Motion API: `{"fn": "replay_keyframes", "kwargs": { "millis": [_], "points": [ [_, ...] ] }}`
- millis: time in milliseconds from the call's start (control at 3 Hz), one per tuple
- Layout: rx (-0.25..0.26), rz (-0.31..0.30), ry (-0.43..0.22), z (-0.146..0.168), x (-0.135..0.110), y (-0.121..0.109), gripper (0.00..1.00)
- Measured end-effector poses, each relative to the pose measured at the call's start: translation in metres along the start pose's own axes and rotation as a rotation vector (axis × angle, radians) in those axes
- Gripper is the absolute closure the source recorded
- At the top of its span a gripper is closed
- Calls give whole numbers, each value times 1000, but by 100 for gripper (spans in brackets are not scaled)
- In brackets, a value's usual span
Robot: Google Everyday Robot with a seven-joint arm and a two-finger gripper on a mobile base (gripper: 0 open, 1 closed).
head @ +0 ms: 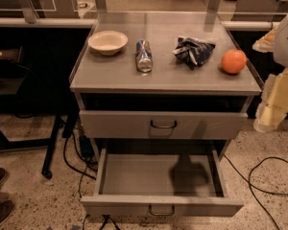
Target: Close middle drawer
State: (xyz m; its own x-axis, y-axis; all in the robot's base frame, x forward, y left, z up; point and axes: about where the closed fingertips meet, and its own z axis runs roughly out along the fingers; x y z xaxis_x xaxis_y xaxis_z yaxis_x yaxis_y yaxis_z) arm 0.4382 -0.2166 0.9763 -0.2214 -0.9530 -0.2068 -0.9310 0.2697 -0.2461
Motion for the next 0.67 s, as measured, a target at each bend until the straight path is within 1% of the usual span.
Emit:
{"fn": "replay_keyframes", "kwargs": {
  "millis": [333, 667],
  "points": [
    [0, 0, 0, 0, 0, 0, 0],
    [0, 0, 0, 0, 0, 0, 18]
  ]
}}
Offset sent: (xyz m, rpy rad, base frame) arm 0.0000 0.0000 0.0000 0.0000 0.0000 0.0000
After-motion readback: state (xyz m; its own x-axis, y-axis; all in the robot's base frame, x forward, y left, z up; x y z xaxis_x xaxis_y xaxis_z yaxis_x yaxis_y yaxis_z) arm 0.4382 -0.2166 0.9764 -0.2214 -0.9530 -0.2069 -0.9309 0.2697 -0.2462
